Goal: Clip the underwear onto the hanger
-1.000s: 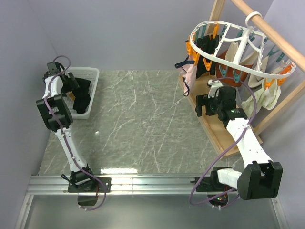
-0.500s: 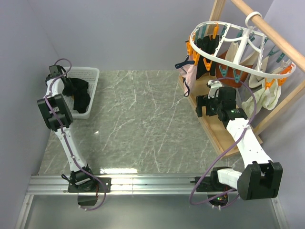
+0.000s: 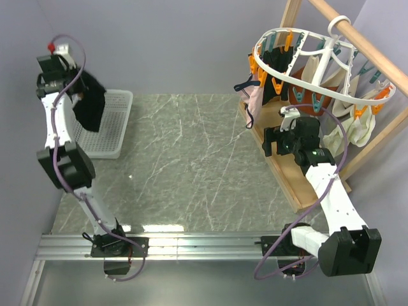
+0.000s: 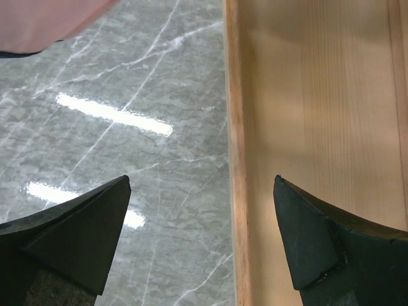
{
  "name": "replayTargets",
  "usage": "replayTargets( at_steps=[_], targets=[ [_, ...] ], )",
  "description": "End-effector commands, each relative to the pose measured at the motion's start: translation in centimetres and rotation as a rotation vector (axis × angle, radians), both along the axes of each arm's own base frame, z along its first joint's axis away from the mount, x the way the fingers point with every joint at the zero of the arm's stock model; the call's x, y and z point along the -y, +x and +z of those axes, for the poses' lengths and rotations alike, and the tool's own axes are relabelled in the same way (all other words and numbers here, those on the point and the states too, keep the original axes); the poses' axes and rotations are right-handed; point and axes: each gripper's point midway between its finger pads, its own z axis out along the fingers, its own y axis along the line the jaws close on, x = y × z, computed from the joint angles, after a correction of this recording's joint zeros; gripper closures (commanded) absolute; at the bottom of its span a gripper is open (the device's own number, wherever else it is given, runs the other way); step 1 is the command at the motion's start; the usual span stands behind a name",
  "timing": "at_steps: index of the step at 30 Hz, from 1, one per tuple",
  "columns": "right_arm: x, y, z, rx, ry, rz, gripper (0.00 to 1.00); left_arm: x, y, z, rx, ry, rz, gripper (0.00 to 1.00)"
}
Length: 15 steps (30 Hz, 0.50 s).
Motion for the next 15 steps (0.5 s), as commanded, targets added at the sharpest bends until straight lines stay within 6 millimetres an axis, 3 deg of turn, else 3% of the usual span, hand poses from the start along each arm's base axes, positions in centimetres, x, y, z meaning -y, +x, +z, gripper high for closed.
replayTargets(
  at_steps=[1,2,4,5,6,7,8,9,11,12,14,15],
  targets=[
    [-0.6,0.1,3.2,0.088,0.008,0.031,0.00,6.0,-1.6,11.8,0.246,0.217,-0.242,1.00],
    [-0.6,0.0,3.3,0.090,0.009,0.036,0.00,9.0,-2.6,13.3,0.271,0.234,-0.309,1.00],
    [-0.7,-0.2,3.6,0.099,0.013,0.043,0.00,12.2,-3.9,13.2,0.267,0.278,-0.412,1.00],
    [-0.8,-0.3,3.6,0.099,0.014,0.048,0.00,14.3,-5.7,15.2,0.315,0.299,-0.471,1.00],
    [-0.9,-0.5,3.8,0.107,0.018,0.057,0.00,17.5,-6.5,13.7,0.298,0.296,-0.563,1.00],
    [-1.0,-0.7,3.9,0.108,0.019,0.062,0.00,19.1,-7.5,13.7,0.308,0.346,-0.630,1.00],
    [-1.1,-0.9,3.9,0.105,0.021,0.071,0.00,22.8,-9.6,14.9,0.353,0.369,-0.716,1.00],
    [-1.4,-1.1,4.0,0.109,0.025,0.091,0.00,24.4,-10.7,12.5,0.309,0.366,-0.775,1.00],
    [-1.6,-1.6,3.7,0.092,0.027,0.105,0.00,28.6,-13.8,11.3,0.307,0.380,-0.926,1.00],
    [-1.7,-1.9,3.6,0.087,0.026,0.120,0.00,29.8,-15.2,8.2,0.230,0.362,-0.985,0.99],
    [-2.3,-2.7,2.9,0.054,0.037,0.160,0.00,32.9,-17.9,5.5,0.182,0.357,-1.109,0.96],
    [-2.4,-2.9,2.6,0.043,0.034,0.175,0.00,33.5,-19.1,2.1,0.108,0.340,-1.147,0.96]
  ],
)
